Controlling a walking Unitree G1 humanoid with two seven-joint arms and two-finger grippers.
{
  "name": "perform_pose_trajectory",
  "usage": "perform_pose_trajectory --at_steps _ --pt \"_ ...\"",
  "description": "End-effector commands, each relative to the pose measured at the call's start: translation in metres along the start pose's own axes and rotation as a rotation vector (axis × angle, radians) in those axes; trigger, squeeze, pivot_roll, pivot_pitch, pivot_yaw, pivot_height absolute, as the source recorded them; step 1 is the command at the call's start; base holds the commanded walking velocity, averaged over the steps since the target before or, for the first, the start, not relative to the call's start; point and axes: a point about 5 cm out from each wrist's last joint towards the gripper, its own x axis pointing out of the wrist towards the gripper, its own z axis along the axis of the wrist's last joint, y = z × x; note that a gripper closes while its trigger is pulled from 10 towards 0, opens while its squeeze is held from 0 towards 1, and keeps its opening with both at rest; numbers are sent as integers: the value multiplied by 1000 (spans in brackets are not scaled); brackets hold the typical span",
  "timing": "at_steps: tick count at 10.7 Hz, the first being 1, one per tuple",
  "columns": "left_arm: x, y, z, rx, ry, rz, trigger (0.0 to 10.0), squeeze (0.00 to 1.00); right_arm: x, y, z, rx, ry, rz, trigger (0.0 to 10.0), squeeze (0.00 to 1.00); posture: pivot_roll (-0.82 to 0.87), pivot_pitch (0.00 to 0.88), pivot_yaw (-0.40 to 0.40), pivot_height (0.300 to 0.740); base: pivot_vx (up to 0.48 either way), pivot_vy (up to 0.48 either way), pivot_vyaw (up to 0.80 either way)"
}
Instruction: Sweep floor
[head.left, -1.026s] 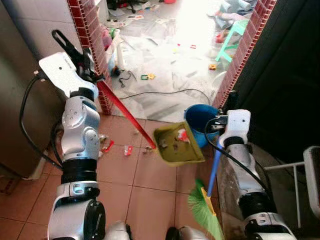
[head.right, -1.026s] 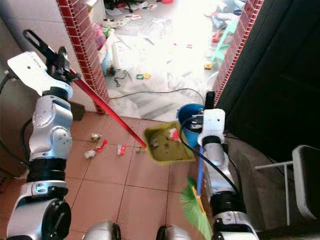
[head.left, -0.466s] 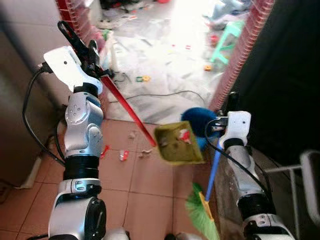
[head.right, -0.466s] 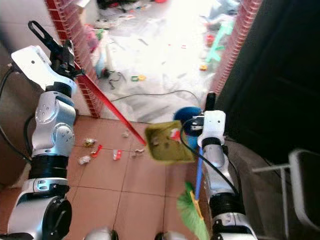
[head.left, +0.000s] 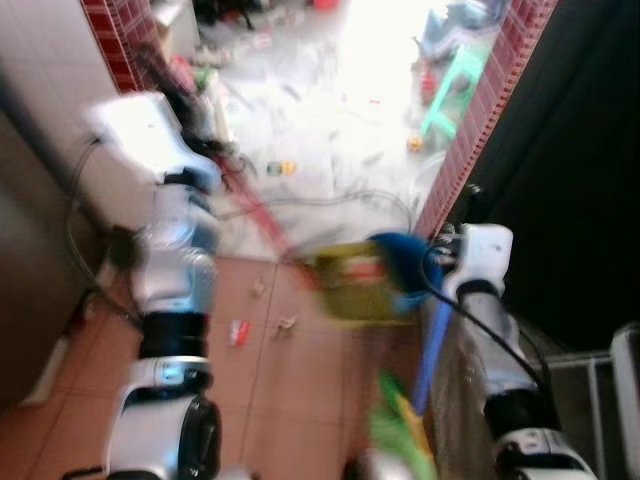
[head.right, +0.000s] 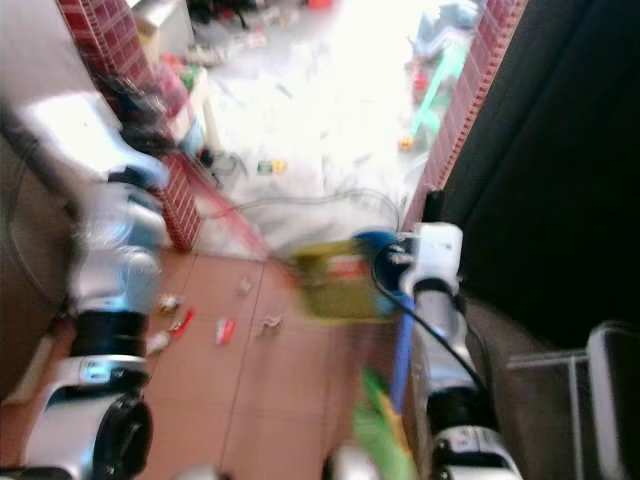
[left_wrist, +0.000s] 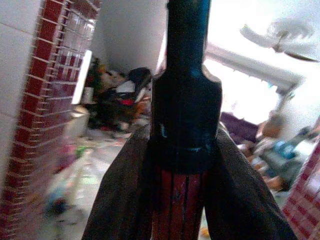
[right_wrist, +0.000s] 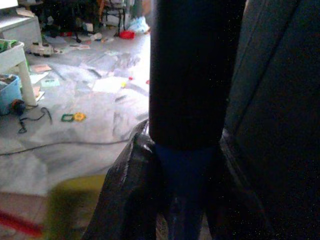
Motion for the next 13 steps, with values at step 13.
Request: perform_pose_trajectory --at_steps 13 --pt "5 -5 12 17 -70 -16 10000 0 8 13 12 0 -51 34 10000 0 -36 12 -32 740 327 0 0"
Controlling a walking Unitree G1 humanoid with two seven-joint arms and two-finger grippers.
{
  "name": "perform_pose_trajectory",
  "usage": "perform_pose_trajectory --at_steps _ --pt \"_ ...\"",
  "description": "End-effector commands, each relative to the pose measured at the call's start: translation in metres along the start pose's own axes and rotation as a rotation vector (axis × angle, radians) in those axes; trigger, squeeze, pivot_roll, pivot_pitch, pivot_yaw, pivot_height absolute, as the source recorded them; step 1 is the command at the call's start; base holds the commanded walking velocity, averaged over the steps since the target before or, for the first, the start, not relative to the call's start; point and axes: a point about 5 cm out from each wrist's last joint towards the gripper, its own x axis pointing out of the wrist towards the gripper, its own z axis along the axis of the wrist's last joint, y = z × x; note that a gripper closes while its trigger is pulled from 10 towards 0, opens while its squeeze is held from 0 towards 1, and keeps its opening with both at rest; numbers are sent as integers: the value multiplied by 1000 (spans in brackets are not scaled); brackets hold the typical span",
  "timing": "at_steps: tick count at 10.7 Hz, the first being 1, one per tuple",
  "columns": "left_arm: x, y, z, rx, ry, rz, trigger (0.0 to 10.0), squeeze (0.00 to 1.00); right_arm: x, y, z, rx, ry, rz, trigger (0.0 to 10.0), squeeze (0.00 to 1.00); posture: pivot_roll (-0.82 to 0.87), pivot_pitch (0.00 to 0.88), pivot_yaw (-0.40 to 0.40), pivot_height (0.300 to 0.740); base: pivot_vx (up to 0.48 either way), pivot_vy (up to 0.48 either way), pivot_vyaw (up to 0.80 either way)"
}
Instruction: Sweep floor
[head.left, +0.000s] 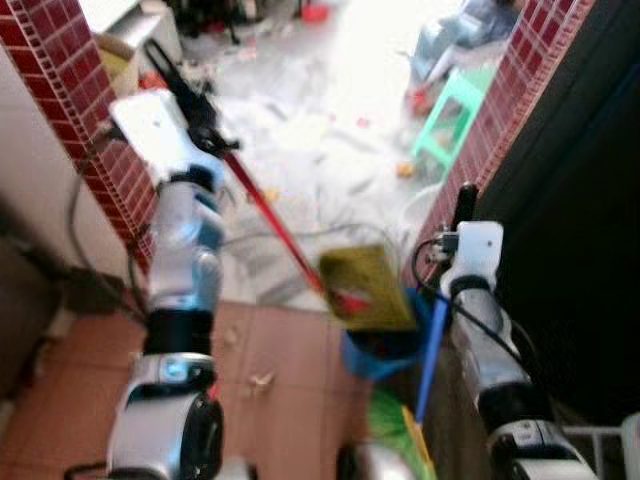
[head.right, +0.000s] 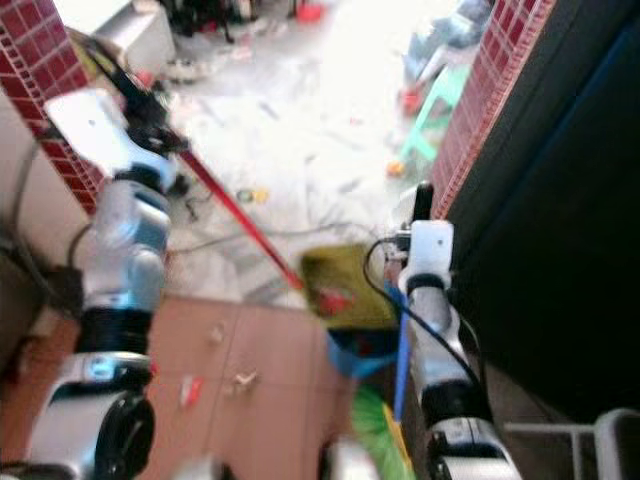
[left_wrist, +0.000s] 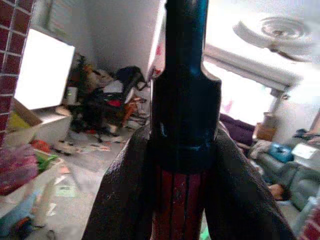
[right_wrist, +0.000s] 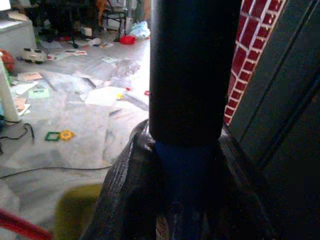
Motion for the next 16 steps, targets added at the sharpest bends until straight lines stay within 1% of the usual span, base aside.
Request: perform_pose_trajectory --at_steps 1,3,4,6,7,9,10,11,12,13,14,16 --pt "3 -2 12 7 -64 -10 10000 0 3 3 9 -2 -43 8 10000 0 -36 13 -32 740 0 0 0" --pt "0 -14 6 107 -74 -59 10000 0 3 4 9 0 -44 4 10000 0 -39 18 -28 740 0 0 0" --pt "-1 -22 2 118 -70 -93 10000 0 3 4 10 2 -45 2 10000 0 -42 19 -25 740 0 0 0" --pt "0 -36 -5 129 -70 -115 10000 0 3 4 11 5 -50 -7 10000 0 -47 21 -20 740 0 0 0" --pt "1 -39 -6 124 -72 -116 10000 0 2 3 10 5 -50 -8 10000 0 -50 22 -18 740 0 0 0" --pt "7 -60 -4 166 -118 -157 10000 0 2 3 10 7 -52 -14 10000 0 -55 24 -14 740 0 0 0" --pt "8 -75 -6 178 -137 -198 10000 0 2 3 11 6 -54 -17 10000 0 -59 24 -11 740 0 0 0" --pt "6 -97 -7 196 -164 -273 10000 0 1 3 11 5 -57 -20 10000 0 -59 24 -11 740 0 0 0" --pt "2 -111 -8 203 -182 -329 10000 0 1 3 11 4 -57 -21 10000 0 -59 24 -11 740 0 0 0" --pt "-5 -130 -12 215 -203 -421 10000 0 1 3 11 5 -59 -21 10000 0 -64 25 -10 740 0 0 0" --pt "-14 -144 -15 229 -221 -498 10000 0 0 2 11 6 -60 -22 10000 0 -66 28 -9 740 0 0 0" --pt "-29 -162 -26 212 -204 -646 10000 0 -1 2 11 8 -61 -25 10000 0 -68 29 -8 740 0 0 0"
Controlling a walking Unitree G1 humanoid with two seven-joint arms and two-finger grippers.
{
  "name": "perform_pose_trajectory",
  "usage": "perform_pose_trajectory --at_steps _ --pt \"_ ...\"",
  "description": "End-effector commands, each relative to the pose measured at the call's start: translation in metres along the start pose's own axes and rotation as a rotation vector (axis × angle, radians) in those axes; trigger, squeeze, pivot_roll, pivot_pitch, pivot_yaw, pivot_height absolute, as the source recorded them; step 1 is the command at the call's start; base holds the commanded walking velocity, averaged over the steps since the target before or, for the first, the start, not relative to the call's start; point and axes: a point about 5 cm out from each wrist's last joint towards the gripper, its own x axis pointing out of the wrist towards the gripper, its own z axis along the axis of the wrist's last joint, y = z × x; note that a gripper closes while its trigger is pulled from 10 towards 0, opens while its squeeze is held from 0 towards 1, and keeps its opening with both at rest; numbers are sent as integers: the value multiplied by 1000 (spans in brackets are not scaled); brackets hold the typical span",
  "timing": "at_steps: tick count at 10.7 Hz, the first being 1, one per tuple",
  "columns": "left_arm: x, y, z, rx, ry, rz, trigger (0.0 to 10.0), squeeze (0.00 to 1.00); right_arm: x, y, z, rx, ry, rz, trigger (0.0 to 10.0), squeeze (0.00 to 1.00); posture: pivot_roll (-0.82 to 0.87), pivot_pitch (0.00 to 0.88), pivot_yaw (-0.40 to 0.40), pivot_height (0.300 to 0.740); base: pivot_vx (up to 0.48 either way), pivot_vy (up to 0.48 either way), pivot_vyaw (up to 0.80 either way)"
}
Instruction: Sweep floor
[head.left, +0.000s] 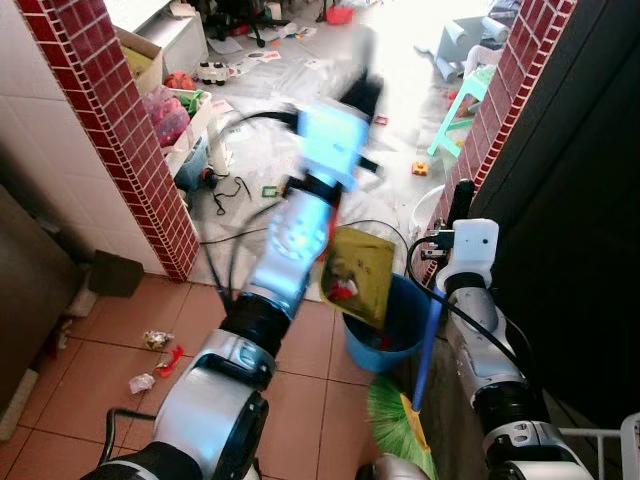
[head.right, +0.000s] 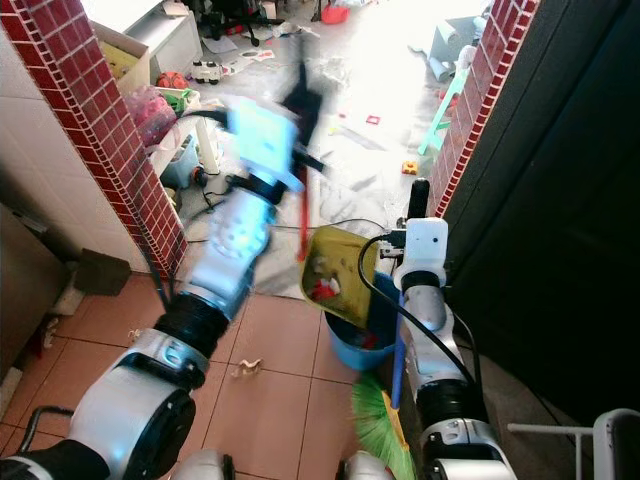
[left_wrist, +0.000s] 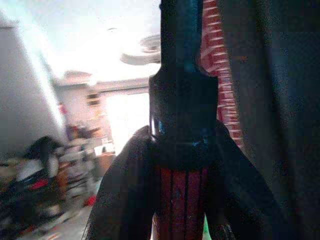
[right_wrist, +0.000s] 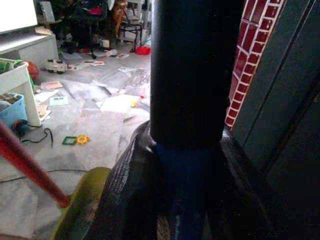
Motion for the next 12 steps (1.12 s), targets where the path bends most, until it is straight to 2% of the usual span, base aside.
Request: perform_pose_trajectory --at_steps 1,2,3,4,6,7,8,9,10,11,12 --pt "8 -36 11 -77 -57 -129 10000 0 1 -1 7 4 -34 -9 10000 0 -68 29 -8 740 0 0 0" --pt "4 -62 16 -142 -75 -291 10000 0 1 -1 7 5 -32 -7 10000 0 -65 34 -7 740 0 0 0" --pt "1 -75 21 -165 -96 -377 10000 0 1 -1 7 5 -32 -7 10000 0 -65 34 -7 740 0 0 0" --pt "-4 -92 29 -165 -134 -530 10000 0 1 -1 7 6 -29 -6 10000 0 -63 33 -9 740 0 0 0" --pt "-16 -119 42 -130 -165 -828 10000 0 3 -1 7 6 -26 -5 10000 0 -62 32 -11 740 0 0 0" --pt "-20 -126 44 -102 -161 -923 10000 0 4 -1 7 5 -25 -5 10000 0 -62 30 -10 740 0 0 0" --pt "-24 -130 45 -35 -174 -996 10000 0 5 -1 7 4 -25 -5 10000 0 -64 29 -11 740 0 0 0" --pt "-18 -127 50 11 -190 -941 10000 0 5 0 8 4 -27 -5 10000 0 -65 24 -9 740 0 0 0" --pt "-15 -125 53 -37 -188 -913 10000 0 6 0 8 5 -27 -5 10000 0 -64 20 -9 740 0 0 0" --pt "-11 -117 54 -32 -191 -841 10000 0 6 0 8 4 -30 -4 10000 0 -63 15 -8 740 0 0 0" --pt "0 -100 59 -12 -211 -716 10000 0 6 1 8 5 -33 -5 10000 0 -62 14 -6 740 0 0 0"
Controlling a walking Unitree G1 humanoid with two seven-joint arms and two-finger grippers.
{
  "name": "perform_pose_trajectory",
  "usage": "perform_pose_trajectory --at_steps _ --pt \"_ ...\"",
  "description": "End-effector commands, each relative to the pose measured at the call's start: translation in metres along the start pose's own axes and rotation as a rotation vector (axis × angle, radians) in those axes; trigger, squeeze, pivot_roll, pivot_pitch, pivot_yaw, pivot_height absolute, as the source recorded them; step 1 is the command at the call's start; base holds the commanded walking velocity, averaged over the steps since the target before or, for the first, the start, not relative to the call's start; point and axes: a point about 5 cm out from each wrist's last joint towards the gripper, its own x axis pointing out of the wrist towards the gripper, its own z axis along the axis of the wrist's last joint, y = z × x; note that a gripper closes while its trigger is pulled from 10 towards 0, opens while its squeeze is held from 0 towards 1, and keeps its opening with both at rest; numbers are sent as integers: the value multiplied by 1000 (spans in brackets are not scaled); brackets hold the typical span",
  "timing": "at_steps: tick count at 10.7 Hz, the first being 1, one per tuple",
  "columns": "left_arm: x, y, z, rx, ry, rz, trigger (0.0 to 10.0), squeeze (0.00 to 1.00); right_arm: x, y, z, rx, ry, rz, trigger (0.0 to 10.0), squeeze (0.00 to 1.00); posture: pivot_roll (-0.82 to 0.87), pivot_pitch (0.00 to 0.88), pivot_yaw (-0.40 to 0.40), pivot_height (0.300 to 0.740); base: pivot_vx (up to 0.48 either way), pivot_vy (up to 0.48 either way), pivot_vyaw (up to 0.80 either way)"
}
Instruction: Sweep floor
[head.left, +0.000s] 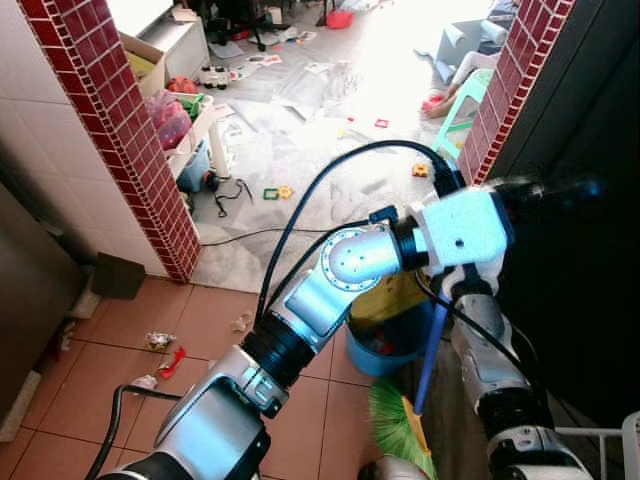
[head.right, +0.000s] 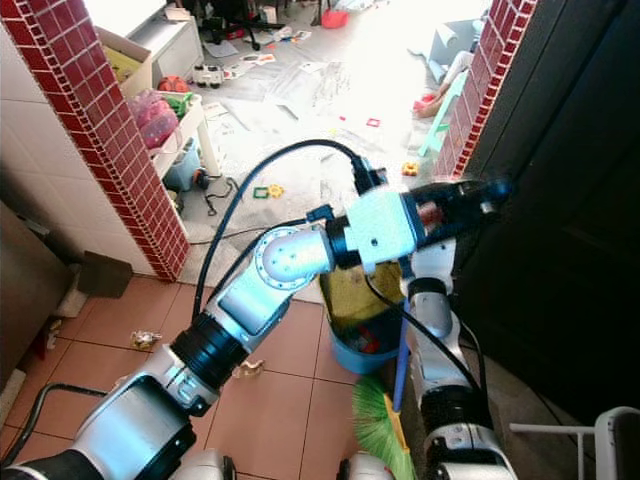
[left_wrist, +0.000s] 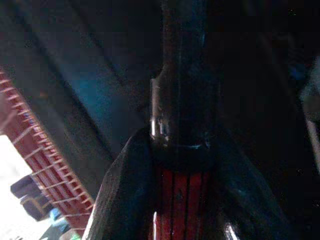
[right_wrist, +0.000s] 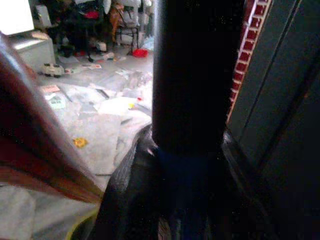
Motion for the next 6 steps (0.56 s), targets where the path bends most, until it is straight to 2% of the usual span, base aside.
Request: perform_pose_trajectory --at_steps 1,2,3,4,5,6 --pt "15 24 37 53 -149 121 10000 0 7 5 11 2 -38 8 10000 0 -50 9 -10 740 0 0 0" --pt "-3 79 57 87 -190 383 10000 0 8 5 11 4 -35 12 10000 0 -36 5 -15 740 0 0 0" --pt "-20 108 61 115 -176 527 10000 0 9 6 11 5 -30 18 10000 0 -31 3 -17 740 0 0 0" --pt "-41 130 61 183 -151 632 10000 0 9 8 10 9 -27 27 10000 0 -25 0 -21 740 0 0 0" --pt "-70 153 62 232 -98 761 10000 0 10 9 11 20 -28 43 10000 0 -18 0 -26 740 0 0 0" --pt "-86 164 64 268 -60 818 10000 0 11 9 11 24 -29 53 10000 0 -12 0 -29 740 0 0 0"
